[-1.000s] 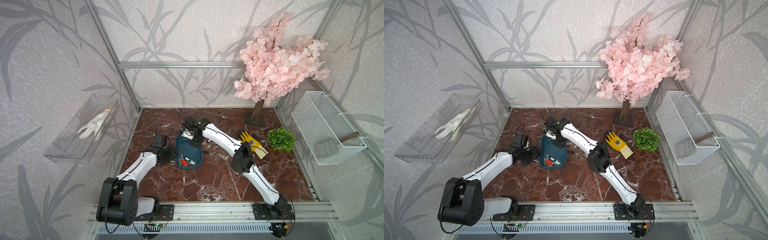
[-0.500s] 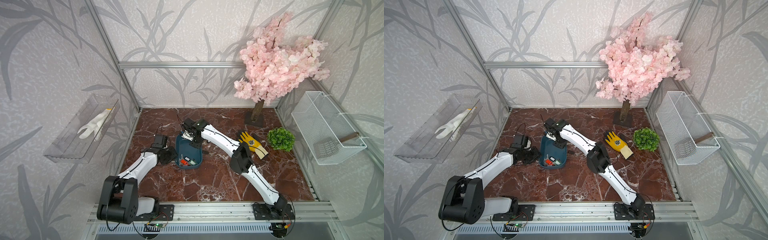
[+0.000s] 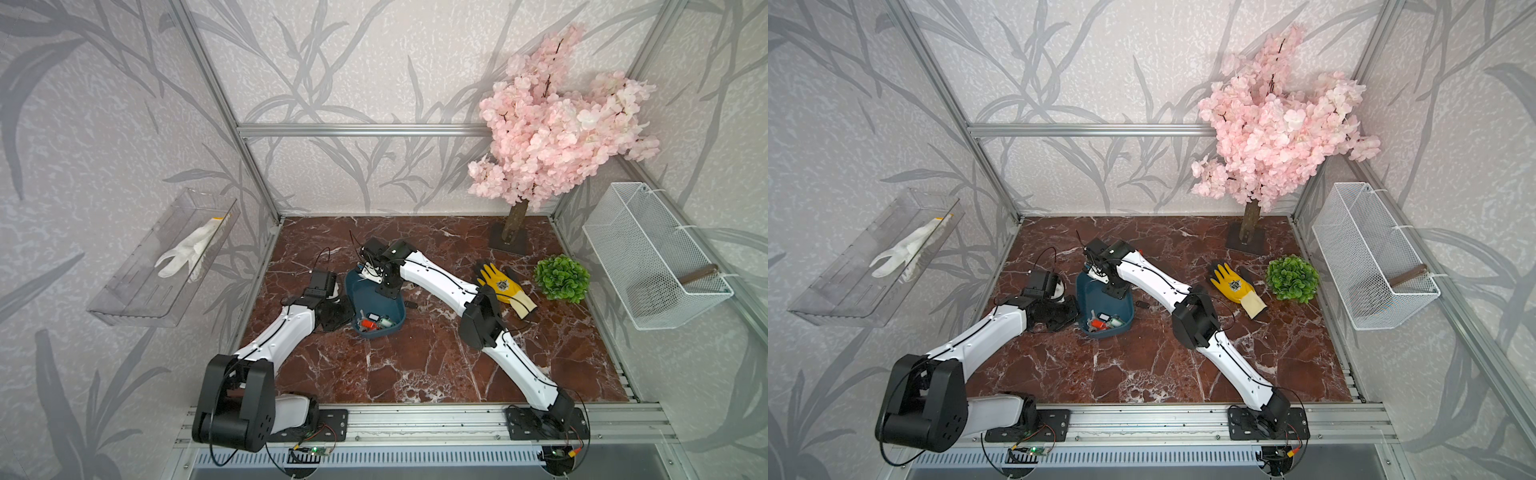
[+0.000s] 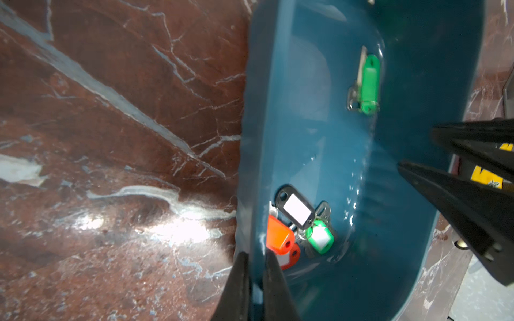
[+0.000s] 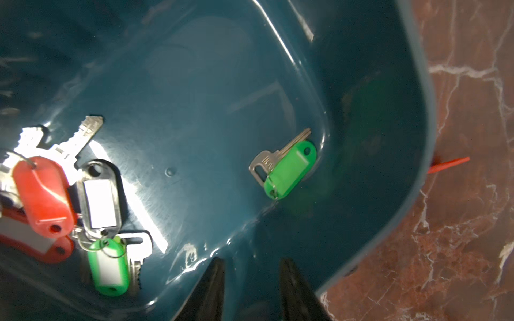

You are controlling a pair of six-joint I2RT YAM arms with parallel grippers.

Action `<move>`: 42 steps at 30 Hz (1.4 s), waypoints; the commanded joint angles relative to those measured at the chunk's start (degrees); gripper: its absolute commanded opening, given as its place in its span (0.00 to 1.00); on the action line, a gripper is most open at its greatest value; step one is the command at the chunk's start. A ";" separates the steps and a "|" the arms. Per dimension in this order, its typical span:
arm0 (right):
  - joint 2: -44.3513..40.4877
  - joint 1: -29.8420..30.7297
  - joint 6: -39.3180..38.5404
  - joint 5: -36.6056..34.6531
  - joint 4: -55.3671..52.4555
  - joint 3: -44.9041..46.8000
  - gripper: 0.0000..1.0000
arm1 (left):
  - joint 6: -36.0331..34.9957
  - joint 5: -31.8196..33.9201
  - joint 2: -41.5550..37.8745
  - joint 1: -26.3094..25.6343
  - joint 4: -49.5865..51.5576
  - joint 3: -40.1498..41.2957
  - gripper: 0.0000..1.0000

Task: Take the keys out of the storage box
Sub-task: Pick up the key from the storage box.

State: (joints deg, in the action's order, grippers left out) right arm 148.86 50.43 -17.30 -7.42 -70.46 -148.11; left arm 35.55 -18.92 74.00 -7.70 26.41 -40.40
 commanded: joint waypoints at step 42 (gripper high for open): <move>5.02 3.27 -4.94 -4.87 2.84 -1.53 0.43 | 1.70 4.97 -5.36 -5.04 7.57 3.23 0.02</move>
State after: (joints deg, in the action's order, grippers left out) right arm 152.46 53.58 -21.76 -10.61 -68.36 -148.14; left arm 36.18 -14.81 69.19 -12.62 31.27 -38.13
